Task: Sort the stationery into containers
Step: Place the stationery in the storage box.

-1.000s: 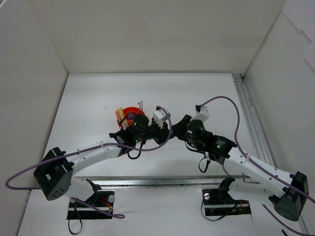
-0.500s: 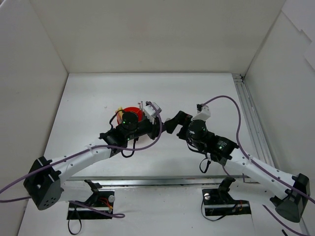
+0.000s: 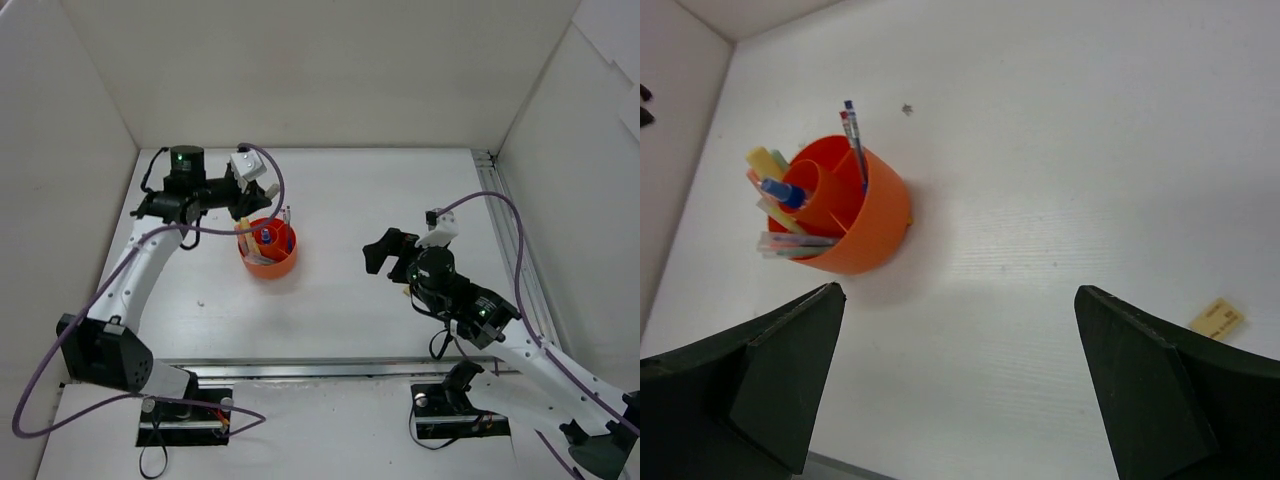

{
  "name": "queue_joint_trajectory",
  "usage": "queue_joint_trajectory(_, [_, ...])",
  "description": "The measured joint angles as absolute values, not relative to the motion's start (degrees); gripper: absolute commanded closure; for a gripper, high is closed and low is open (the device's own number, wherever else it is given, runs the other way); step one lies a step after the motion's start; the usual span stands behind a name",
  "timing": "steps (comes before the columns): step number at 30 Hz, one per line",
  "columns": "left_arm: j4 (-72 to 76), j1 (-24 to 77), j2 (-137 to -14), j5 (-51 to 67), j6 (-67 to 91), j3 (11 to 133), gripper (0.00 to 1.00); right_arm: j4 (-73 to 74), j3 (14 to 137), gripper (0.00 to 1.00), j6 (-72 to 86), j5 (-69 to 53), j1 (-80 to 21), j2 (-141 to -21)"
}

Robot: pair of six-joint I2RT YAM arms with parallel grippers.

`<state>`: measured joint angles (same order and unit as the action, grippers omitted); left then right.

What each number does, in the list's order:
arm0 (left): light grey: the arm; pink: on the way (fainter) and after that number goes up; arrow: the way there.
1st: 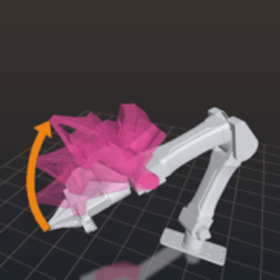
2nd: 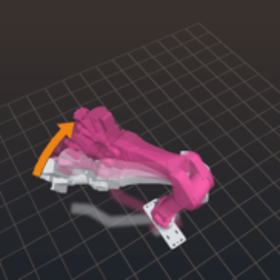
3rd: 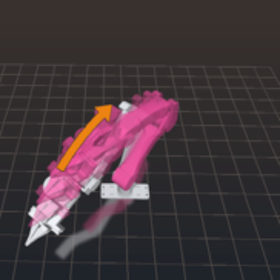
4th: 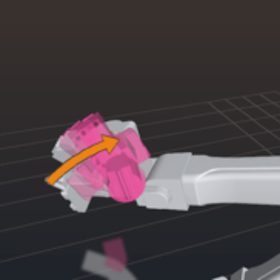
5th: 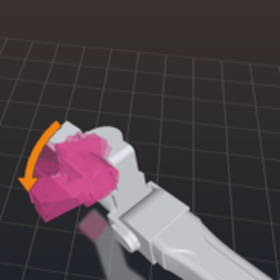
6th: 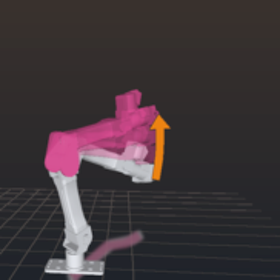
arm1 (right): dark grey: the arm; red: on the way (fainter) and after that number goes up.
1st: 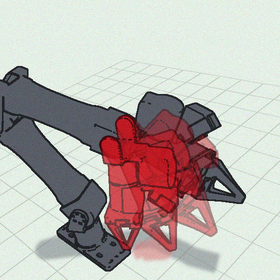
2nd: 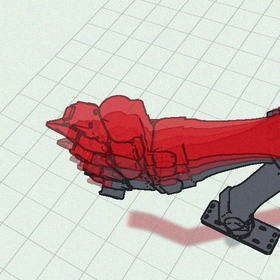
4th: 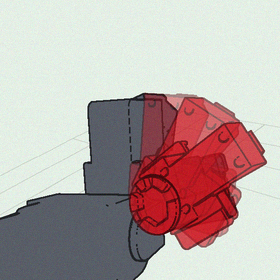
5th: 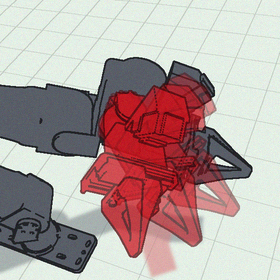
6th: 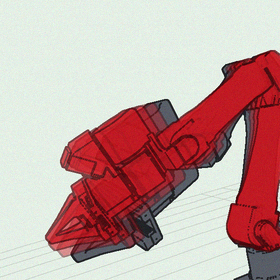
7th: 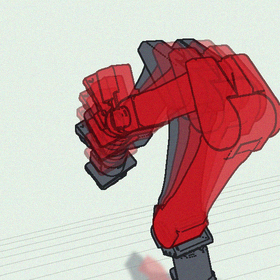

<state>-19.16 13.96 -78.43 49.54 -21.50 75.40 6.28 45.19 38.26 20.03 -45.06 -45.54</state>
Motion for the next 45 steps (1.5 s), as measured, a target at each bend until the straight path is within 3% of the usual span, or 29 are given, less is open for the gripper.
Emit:
queue_joint_trajectory(7, [-40.9,10.4,-96.2,51.3,-36.9,95.9,1.0,8.7,45.2,0.02,32.6,19.9,-43.9,-49.2])
queue_joint_trajectory(16, [-57.5,9.7,-113.1,45.5,-46.3,111.4,1.0,10.0,45.7,0.02,30.1,20.0,-42.2,-52.1])
queue_joint_trajectory(30, [-63.3,10.9,-121.7,34.6,-52.0,122.6,1.0,10.7,47.1,0.02,29.9,19.4,-38.6,-57.1])
queue_joint_trajectory(45, [-66.8,14.5,-127.0,31.6,-58.9,123.5,1.0,10.8,48.2,0.02,30.0,16.6,-36.2,-60.7])
